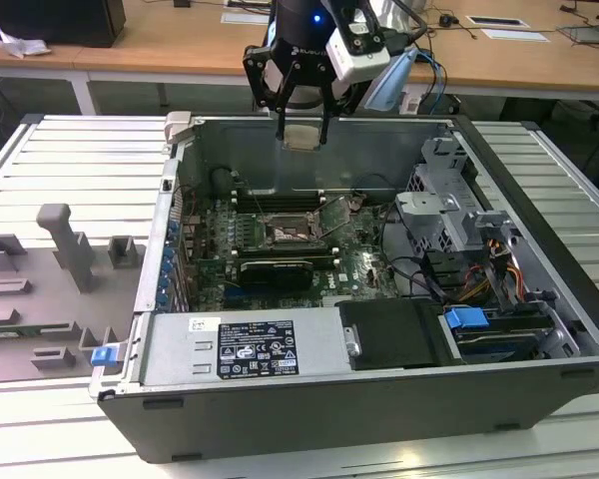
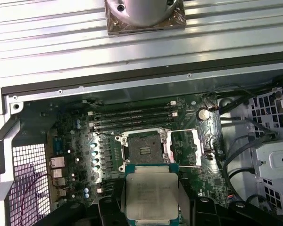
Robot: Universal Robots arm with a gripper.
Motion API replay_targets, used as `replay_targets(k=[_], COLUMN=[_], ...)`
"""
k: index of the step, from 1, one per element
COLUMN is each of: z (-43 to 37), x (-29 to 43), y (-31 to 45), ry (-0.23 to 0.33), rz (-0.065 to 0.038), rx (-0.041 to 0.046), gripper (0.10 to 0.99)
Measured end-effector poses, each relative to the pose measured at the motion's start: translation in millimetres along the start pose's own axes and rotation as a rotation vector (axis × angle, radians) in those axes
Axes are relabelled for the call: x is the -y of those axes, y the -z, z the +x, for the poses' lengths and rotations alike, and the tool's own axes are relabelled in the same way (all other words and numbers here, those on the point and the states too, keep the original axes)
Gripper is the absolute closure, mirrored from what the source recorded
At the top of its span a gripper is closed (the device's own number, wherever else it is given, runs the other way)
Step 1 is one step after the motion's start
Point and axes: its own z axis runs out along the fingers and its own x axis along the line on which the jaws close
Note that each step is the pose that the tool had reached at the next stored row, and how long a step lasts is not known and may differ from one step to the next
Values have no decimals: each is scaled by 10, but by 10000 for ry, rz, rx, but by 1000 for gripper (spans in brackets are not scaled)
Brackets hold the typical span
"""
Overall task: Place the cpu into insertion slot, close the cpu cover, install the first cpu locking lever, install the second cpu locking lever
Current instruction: 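Place the cpu into insertion slot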
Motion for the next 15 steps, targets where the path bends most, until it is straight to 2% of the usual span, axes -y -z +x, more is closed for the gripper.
replay_targets(k=[2, 15], z=[0, 0], x=[0, 0], y=[-2, -6], ry=[-276, -918], rz=[-5, -18], rx=[25, 83], gripper=[549, 549])
